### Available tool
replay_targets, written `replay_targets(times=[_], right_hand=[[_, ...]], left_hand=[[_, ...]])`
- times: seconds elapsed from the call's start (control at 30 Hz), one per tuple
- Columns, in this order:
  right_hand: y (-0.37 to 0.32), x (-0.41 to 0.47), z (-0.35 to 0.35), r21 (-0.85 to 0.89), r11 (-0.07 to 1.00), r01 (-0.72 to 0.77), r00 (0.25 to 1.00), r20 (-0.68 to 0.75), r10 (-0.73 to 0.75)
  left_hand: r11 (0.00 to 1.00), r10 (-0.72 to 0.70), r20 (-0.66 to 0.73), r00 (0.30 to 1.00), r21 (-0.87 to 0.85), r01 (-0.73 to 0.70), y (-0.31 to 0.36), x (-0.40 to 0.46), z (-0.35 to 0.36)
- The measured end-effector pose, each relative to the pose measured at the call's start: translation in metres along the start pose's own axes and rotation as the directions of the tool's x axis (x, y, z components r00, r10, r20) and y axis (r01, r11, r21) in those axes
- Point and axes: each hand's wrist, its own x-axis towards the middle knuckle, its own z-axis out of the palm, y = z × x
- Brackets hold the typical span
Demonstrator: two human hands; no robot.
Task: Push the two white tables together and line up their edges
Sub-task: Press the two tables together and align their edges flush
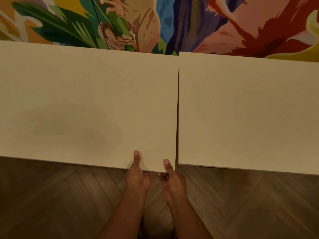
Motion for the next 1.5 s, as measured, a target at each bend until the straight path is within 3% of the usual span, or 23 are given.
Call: replay_targets(times=[0.6,1.1,1.17,1.37,1.5], right_hand=[[-0.022,0.014,0.015,0.098,0.994,0.046,0.999,-0.033,-0.043],[-0.023,0.002,-0.001,0.059,0.998,0.006,0.997,0.076,-0.011],[-0.027,0.003,-0.007,0.051,0.998,0.029,0.996,0.084,-0.033],[-0.061,0.019,-0.037,0.123,0.973,0.197,0.977,-0.112,-0.184],[-0.088,0.032,-0.051,0.174,0.961,0.216,0.961,-0.212,-0.177]], left_hand=[[0.998,0.018,-0.033,0.999,0.059,-0.016,0.006,0.006,0.021],[0.999,0.045,0.011,0.999,0.022,-0.045,0.001,-0.003,0.007],[0.995,0.029,0.039,0.999,0.092,-0.033,-0.005,-0.007,0.008],[0.966,-0.156,0.133,0.979,0.228,0.123,-0.052,-0.023,0.012],[0.947,-0.202,0.188,0.961,0.287,0.143,-0.075,-0.031,0.022]])
